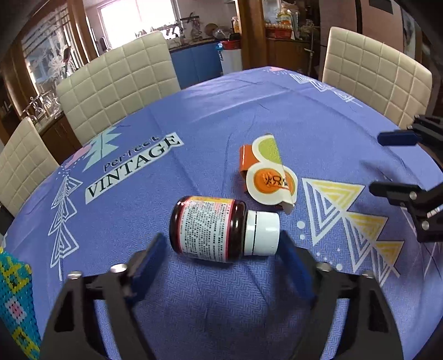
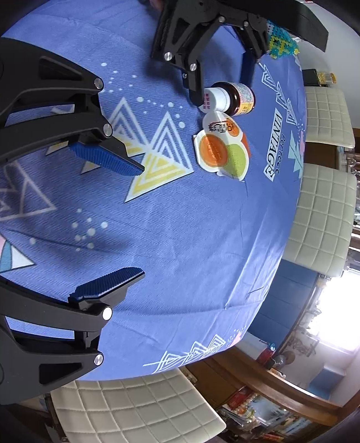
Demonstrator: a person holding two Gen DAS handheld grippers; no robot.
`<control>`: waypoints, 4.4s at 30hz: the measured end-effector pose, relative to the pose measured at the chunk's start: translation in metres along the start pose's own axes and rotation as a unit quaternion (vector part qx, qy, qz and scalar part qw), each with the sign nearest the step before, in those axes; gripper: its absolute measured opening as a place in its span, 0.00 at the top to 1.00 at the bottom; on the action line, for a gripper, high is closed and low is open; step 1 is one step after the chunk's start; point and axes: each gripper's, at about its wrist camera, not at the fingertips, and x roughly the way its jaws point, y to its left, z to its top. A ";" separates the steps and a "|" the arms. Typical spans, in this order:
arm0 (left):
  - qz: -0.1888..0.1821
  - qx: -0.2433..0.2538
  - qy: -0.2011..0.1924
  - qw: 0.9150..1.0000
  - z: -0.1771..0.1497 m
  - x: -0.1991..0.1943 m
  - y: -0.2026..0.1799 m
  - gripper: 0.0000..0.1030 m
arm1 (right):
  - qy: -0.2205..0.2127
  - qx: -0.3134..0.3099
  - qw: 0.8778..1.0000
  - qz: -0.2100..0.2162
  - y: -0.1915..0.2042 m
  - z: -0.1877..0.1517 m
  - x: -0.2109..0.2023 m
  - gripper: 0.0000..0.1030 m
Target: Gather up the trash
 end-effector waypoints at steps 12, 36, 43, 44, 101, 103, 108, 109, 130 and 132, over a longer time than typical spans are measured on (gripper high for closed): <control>0.027 -0.021 -0.014 0.999 -0.013 -0.023 0.017 0.33 | -0.023 -0.034 0.998 0.051 0.045 0.033 0.002 0.32; 0.057 -0.030 -0.001 0.998 -0.022 -0.032 0.020 0.33 | -0.008 -0.072 0.997 0.009 0.061 0.035 0.018 0.91; 0.039 -0.003 -0.011 0.999 -0.008 -0.039 -0.024 0.33 | -0.012 -0.050 0.999 -0.011 0.018 -0.004 -0.020 0.91; 0.034 0.002 -0.013 0.999 -0.005 -0.039 -0.033 0.33 | -0.013 -0.048 0.999 -0.015 0.013 -0.009 -0.024 0.91; 0.006 0.075 -0.023 0.997 0.028 -0.055 -0.166 0.33 | -0.025 -0.025 0.999 -0.027 -0.059 -0.080 -0.083 0.66; -0.003 0.089 -0.029 0.996 0.036 -0.058 -0.190 0.33 | -0.026 -0.011 0.999 -0.036 -0.076 -0.093 -0.093 0.66; -0.030 0.118 -0.045 0.992 0.056 -0.064 -0.248 0.33 | -0.026 0.036 0.997 -0.063 -0.129 -0.134 -0.117 0.66; -0.036 0.124 -0.048 0.990 0.060 -0.065 -0.262 0.33 | -0.025 0.047 0.996 -0.068 -0.140 -0.143 -0.121 0.66; -0.163 0.234 -0.066 0.956 0.112 -0.055 -0.510 0.33 | 0.018 0.216 0.965 -0.150 -0.312 -0.316 -0.173 0.66; -0.167 0.238 -0.065 0.954 0.113 -0.053 -0.525 0.33 | 0.016 0.225 0.962 -0.151 -0.322 -0.328 -0.175 0.66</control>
